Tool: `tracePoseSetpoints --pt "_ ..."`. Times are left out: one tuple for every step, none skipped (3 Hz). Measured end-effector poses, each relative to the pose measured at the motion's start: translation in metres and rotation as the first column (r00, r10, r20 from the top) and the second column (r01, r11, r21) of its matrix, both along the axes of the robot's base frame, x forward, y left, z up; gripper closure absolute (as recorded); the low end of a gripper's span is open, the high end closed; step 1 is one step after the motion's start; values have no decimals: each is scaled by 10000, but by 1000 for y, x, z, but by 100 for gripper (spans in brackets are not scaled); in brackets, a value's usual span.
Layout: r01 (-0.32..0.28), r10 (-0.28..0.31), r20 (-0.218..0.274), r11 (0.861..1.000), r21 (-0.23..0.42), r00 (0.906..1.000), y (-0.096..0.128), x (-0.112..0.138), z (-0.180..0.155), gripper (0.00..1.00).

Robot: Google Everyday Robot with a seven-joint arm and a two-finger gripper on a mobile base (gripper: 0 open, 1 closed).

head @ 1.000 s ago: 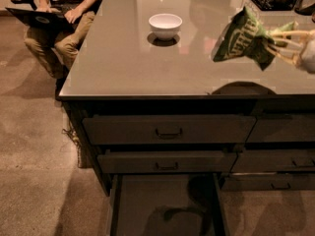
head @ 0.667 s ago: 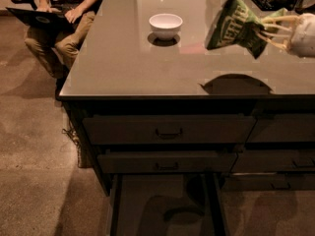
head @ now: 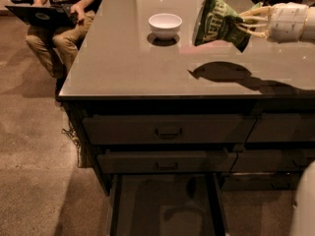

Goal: Pick green jalapeno chip bag from bottom drawer and place on counter

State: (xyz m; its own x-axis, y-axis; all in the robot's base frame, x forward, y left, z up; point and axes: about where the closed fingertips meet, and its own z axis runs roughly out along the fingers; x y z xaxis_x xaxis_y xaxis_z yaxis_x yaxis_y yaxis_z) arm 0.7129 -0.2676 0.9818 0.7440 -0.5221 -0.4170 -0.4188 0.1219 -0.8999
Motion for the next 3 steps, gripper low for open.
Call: tracePoseSetpoints --pt "-167 160 -361 9997 -181 9992 11 13 -10 50" --pt "-418 401 -689 9989 -231 9968 28 22 -10 11" --pt "-488 471 -754 9986 -205 9960 31 24 -9 0"
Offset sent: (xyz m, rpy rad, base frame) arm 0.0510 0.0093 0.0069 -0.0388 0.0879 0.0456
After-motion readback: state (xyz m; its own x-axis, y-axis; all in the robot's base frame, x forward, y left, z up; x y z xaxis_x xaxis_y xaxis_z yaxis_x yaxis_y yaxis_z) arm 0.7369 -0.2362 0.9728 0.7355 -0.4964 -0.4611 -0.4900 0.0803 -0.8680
